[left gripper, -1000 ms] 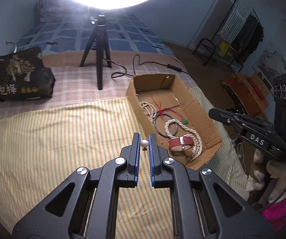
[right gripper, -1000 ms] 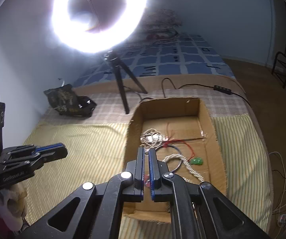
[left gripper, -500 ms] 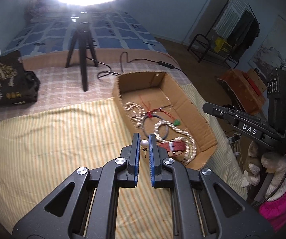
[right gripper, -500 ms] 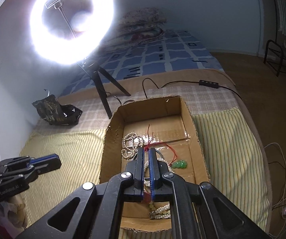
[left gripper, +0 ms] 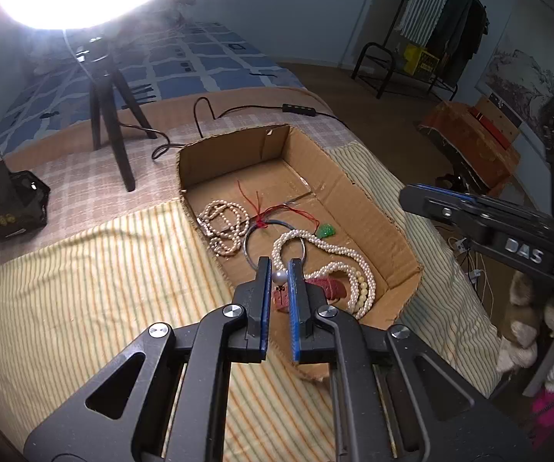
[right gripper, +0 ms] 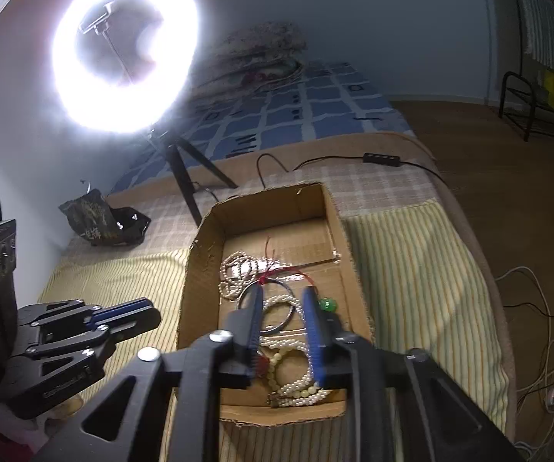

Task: Organize jewelry

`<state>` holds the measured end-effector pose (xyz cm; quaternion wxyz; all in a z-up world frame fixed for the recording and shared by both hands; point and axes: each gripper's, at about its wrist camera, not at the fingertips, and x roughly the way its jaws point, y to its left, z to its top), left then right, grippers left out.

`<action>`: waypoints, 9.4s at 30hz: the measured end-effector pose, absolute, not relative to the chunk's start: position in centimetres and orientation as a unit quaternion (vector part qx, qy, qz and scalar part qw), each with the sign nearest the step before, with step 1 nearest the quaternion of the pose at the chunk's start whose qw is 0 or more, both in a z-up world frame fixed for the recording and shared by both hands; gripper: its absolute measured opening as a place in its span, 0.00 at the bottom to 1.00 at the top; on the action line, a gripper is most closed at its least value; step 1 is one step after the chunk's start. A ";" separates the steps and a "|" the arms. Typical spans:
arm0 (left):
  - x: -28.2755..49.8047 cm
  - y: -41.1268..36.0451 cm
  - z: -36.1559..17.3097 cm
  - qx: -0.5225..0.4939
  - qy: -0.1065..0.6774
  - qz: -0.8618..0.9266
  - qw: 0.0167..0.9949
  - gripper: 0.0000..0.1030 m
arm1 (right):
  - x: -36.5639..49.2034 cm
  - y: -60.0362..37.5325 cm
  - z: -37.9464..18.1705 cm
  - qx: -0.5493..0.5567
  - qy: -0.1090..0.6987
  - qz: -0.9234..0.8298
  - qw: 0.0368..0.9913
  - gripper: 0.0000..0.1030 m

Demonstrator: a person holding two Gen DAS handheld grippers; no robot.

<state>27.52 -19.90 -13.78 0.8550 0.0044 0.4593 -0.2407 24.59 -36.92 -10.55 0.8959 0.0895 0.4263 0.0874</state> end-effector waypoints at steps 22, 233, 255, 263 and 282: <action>29.6 -19.6 -12.6 -0.014 0.448 -0.231 0.863 0.62 | 23.3 -40.8 -9.6 0.118 0.406 -0.006 0.906 0.98; 13.2 -10.2 -3.8 0.031 0.293 -0.163 0.942 0.61 | 9.8 -29.5 -3.8 0.009 0.327 -0.003 0.945 1.00; 9.1 -8.5 -2.9 0.042 0.262 -0.150 0.952 0.99 | 9.1 -28.3 -3.1 0.015 0.291 -0.019 0.956 1.00; 8.8 -8.3 -2.8 0.043 0.263 -0.138 0.954 0.99 | 8.8 -27.7 -3.1 0.004 0.291 -0.017 0.957 1.00; 8.9 -9.0 -3.2 0.046 0.275 -0.144 0.950 1.00 | 8.7 -28.9 -3.2 0.013 0.295 -0.023 0.955 1.00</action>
